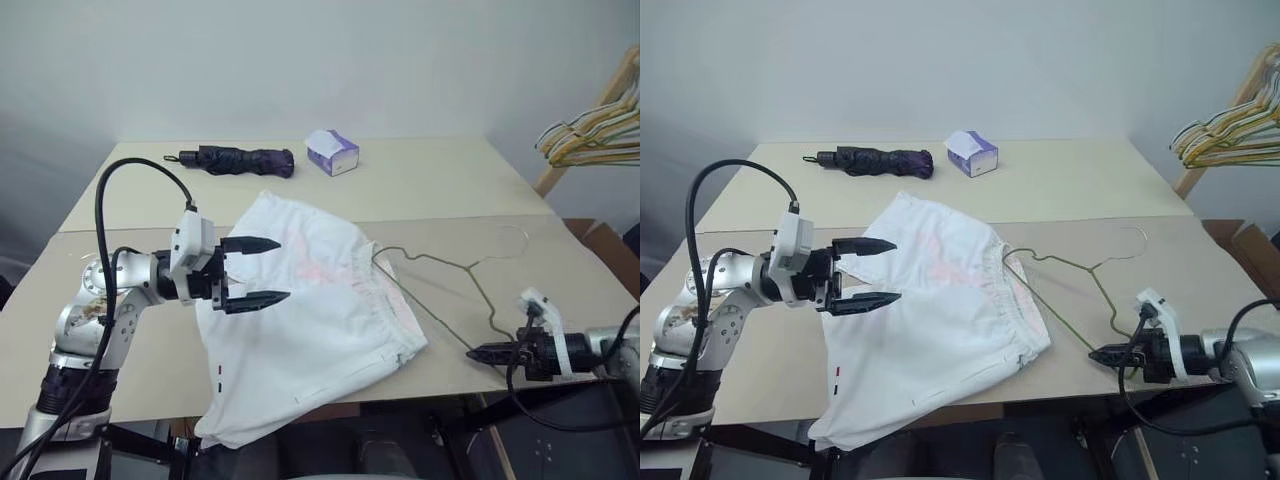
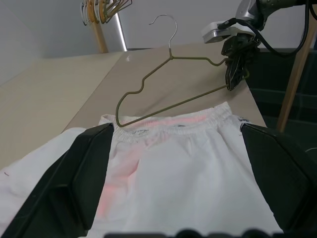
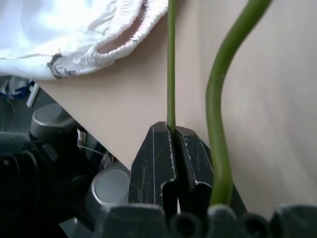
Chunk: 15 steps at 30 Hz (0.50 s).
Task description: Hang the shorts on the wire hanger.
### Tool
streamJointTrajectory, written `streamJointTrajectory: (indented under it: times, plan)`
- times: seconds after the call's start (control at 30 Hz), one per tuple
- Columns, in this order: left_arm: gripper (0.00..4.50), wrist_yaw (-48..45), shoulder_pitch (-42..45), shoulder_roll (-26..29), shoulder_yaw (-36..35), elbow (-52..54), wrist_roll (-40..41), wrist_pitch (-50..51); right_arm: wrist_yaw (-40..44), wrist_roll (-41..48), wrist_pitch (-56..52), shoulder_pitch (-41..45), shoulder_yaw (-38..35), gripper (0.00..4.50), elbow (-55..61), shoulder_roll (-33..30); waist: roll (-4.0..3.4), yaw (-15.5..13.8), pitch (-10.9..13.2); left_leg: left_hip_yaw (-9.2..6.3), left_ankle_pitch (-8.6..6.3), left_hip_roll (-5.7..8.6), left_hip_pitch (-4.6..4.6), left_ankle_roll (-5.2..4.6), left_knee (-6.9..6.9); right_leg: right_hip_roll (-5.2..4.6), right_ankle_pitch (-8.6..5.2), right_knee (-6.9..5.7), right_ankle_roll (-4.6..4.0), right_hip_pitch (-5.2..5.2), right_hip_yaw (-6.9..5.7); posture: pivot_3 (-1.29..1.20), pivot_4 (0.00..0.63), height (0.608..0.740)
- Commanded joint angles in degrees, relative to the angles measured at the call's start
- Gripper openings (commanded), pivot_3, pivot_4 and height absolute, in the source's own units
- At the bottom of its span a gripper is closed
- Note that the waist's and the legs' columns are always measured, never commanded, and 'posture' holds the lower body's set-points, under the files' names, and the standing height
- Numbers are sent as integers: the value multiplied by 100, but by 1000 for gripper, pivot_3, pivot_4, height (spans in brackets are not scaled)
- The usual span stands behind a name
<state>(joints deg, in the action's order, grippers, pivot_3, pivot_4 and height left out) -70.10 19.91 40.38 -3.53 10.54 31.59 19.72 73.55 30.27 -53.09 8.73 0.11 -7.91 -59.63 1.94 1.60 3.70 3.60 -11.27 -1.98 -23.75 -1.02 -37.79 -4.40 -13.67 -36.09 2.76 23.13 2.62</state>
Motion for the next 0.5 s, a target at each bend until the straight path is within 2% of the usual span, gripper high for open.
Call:
streamJointTrajectory:
  times: [0.03, 0.2, 0.5]
  plan:
    - [4414, 78, -7, 60, -118, 251, 41, -86, 89, -133, -145, 234, 110, 0, -248, -199, -1, -59, 0, 1, 0, 1, 0, 0, 0, -1, 0, 0, 0, 0, 0, 26, 51, 740]
    - [4414, 162, -173, 69, -146, 403, 70, -68, -14, -251, -173, 367, 118, 0, -569, -176, -1, -112, 1, 2, 0, 0, 0, 0, 0, -1, -1, 0, -3, 1, 1, 31, 53, 740]
    - [4414, 221, -154, 77, -155, 393, 81, -82, -77, 42, -484, 491, -514, 0, -1075, -122, -1, -162, 1, 2, -1, 0, 0, -1, 0, 0, -1, 1, -3, 1, 0, 32, 53, 740]
